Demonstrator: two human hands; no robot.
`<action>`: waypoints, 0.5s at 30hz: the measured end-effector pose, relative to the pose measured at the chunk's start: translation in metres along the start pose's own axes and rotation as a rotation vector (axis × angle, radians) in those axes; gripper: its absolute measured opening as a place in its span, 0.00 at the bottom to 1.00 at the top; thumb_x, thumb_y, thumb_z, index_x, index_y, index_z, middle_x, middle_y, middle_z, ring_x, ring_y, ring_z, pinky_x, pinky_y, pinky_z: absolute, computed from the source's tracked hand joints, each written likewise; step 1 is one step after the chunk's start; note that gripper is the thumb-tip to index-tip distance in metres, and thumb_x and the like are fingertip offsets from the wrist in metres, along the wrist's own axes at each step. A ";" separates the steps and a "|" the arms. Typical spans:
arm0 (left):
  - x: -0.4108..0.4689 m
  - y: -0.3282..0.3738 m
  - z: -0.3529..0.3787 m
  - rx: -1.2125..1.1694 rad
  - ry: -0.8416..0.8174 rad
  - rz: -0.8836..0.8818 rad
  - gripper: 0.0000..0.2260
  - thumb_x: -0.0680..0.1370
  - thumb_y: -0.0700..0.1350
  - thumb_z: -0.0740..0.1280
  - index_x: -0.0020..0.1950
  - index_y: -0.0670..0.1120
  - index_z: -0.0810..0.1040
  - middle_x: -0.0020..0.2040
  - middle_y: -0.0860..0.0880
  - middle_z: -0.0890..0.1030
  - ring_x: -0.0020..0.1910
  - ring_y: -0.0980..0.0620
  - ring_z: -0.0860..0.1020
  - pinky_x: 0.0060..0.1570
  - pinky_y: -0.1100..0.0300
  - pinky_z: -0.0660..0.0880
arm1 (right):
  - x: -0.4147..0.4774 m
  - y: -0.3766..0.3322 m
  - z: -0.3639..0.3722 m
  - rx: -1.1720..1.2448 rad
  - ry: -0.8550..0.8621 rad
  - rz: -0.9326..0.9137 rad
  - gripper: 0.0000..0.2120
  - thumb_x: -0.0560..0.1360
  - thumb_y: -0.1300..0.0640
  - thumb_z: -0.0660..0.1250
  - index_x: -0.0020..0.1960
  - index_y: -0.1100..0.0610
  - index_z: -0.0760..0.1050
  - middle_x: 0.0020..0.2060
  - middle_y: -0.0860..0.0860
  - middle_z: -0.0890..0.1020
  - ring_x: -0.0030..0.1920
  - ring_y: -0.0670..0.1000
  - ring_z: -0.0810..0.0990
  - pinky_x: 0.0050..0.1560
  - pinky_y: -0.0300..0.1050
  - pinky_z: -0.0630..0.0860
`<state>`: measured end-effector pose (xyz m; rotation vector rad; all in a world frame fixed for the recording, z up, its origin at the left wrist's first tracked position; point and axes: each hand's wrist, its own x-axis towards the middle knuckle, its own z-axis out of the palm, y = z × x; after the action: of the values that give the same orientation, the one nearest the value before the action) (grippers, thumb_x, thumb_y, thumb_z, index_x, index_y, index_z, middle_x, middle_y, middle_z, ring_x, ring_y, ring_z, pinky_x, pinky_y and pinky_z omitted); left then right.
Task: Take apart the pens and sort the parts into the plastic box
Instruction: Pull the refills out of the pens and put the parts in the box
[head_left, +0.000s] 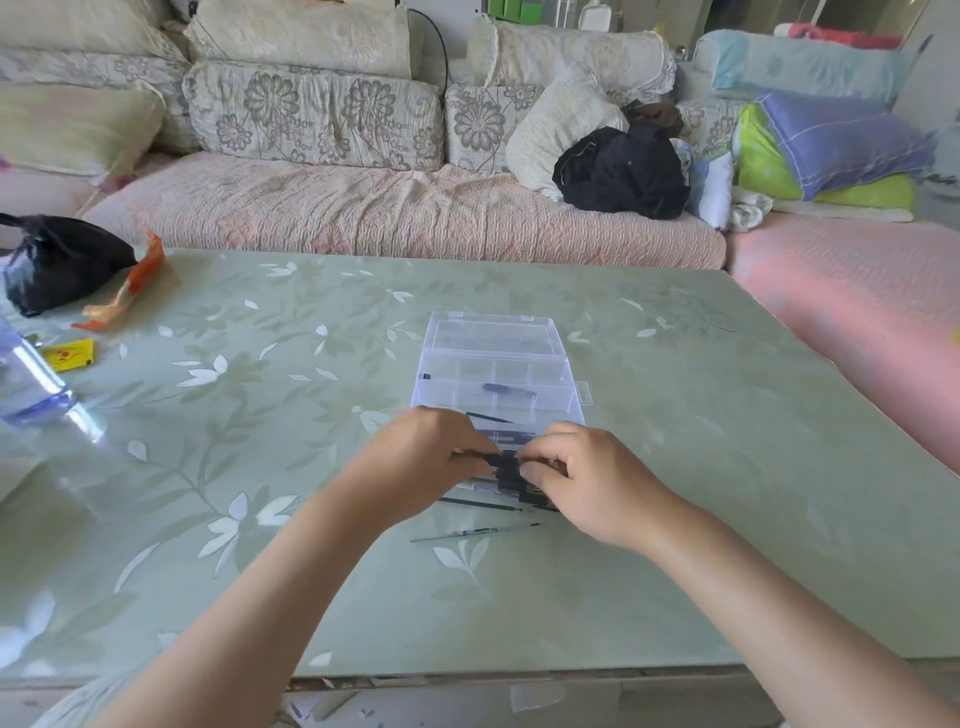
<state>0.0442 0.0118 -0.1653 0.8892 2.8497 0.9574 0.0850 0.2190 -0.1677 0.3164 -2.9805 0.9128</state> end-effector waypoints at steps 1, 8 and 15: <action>0.002 -0.002 -0.002 0.003 0.017 -0.014 0.07 0.76 0.46 0.71 0.51 0.56 0.85 0.41 0.55 0.80 0.40 0.55 0.76 0.41 0.56 0.74 | 0.003 -0.003 0.001 -0.026 0.020 -0.032 0.09 0.79 0.52 0.63 0.53 0.45 0.81 0.42 0.42 0.76 0.42 0.43 0.74 0.45 0.41 0.73; 0.011 -0.027 -0.005 0.210 0.344 0.105 0.18 0.72 0.46 0.74 0.61 0.55 0.79 0.58 0.56 0.76 0.58 0.52 0.70 0.54 0.62 0.68 | 0.033 -0.001 -0.001 -0.212 0.175 0.020 0.10 0.79 0.52 0.62 0.56 0.42 0.79 0.48 0.41 0.79 0.48 0.47 0.77 0.47 0.44 0.74; 0.018 -0.052 -0.010 0.168 0.281 -0.100 0.15 0.77 0.47 0.69 0.63 0.53 0.75 0.60 0.53 0.72 0.56 0.50 0.69 0.55 0.59 0.70 | 0.095 0.015 -0.016 -0.301 0.277 0.122 0.10 0.78 0.55 0.64 0.56 0.47 0.81 0.52 0.44 0.83 0.54 0.50 0.79 0.50 0.43 0.73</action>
<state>0.0005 -0.0178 -0.1828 0.6596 3.2169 0.9086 -0.0116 0.2224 -0.1564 0.0008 -2.8402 0.4548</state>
